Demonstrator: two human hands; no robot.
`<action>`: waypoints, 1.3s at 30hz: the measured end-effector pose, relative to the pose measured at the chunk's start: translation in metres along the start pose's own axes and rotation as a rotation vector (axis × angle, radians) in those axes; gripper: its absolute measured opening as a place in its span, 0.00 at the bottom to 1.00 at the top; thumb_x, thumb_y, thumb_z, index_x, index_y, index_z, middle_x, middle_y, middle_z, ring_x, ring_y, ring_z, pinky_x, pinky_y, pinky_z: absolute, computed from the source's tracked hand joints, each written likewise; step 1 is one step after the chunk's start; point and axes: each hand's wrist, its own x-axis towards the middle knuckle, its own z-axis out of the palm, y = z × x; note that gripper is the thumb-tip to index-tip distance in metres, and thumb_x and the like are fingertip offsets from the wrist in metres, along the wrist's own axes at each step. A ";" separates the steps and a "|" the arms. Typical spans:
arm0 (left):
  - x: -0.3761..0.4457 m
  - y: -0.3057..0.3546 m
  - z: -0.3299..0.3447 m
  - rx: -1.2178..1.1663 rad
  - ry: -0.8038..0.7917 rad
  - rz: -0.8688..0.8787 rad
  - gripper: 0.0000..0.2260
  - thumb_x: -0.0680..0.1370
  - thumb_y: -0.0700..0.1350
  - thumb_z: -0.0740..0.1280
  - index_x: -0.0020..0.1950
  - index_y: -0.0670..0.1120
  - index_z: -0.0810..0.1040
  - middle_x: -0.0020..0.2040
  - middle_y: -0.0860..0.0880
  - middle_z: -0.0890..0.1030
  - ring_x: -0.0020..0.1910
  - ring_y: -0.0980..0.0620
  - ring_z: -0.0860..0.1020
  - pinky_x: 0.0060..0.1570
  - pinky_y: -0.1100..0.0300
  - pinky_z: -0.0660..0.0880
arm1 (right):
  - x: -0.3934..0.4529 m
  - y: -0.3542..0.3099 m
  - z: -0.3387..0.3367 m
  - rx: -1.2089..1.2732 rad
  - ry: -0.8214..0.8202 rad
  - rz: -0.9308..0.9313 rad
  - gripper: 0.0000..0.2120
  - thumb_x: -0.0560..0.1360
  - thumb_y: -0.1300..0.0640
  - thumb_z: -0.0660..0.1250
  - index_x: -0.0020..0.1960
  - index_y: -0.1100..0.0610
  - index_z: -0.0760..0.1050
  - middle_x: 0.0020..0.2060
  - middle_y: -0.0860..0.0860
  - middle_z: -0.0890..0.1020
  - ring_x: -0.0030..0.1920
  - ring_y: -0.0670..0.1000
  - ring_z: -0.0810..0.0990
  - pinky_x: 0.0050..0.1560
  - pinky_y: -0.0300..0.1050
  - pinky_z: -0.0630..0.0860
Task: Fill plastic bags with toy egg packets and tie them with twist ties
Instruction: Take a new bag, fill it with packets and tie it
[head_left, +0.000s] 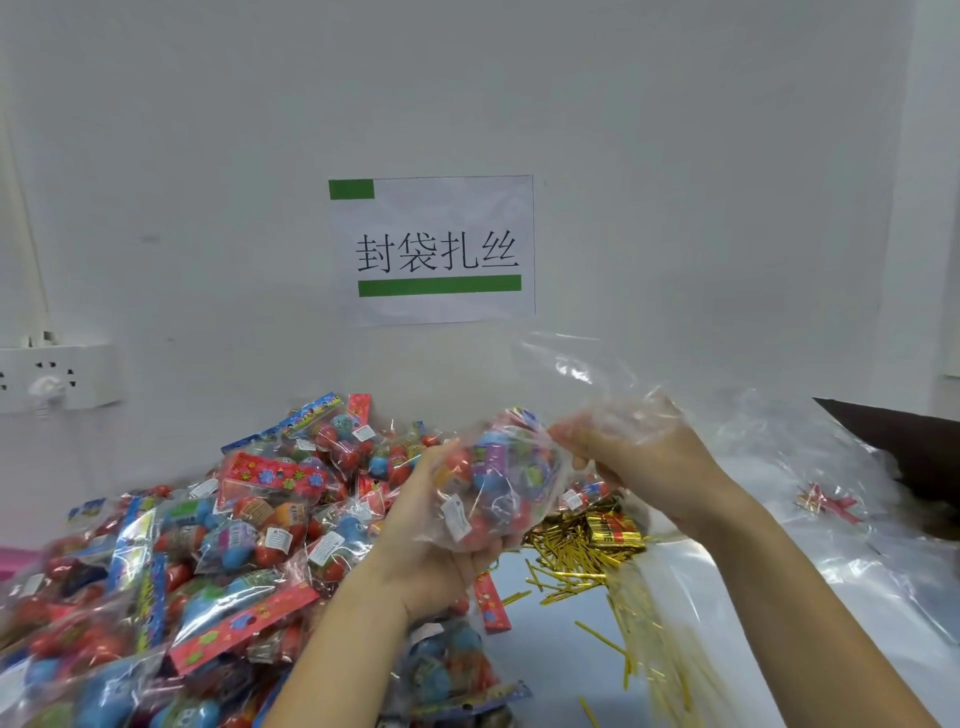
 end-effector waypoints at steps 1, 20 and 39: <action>-0.001 0.000 -0.002 -0.017 0.000 -0.065 0.21 0.69 0.57 0.73 0.48 0.39 0.86 0.43 0.42 0.83 0.33 0.46 0.83 0.30 0.58 0.82 | -0.002 0.001 0.000 -0.020 0.003 -0.033 0.08 0.72 0.53 0.77 0.41 0.57 0.82 0.41 0.51 0.79 0.28 0.38 0.78 0.27 0.30 0.71; 0.002 -0.011 -0.015 0.853 0.093 0.059 0.15 0.80 0.37 0.66 0.68 0.45 0.75 0.58 0.43 0.83 0.51 0.50 0.85 0.46 0.59 0.81 | 0.018 0.007 0.003 0.476 0.177 0.155 0.06 0.74 0.64 0.74 0.40 0.65 0.82 0.27 0.51 0.80 0.27 0.45 0.77 0.34 0.36 0.78; 0.003 0.000 -0.004 0.374 0.096 0.055 0.47 0.40 0.69 0.81 0.50 0.41 0.86 0.50 0.45 0.85 0.41 0.46 0.83 0.38 0.60 0.79 | 0.001 0.009 -0.001 0.202 -0.197 -0.013 0.11 0.70 0.57 0.75 0.44 0.66 0.84 0.31 0.55 0.83 0.31 0.48 0.81 0.34 0.36 0.77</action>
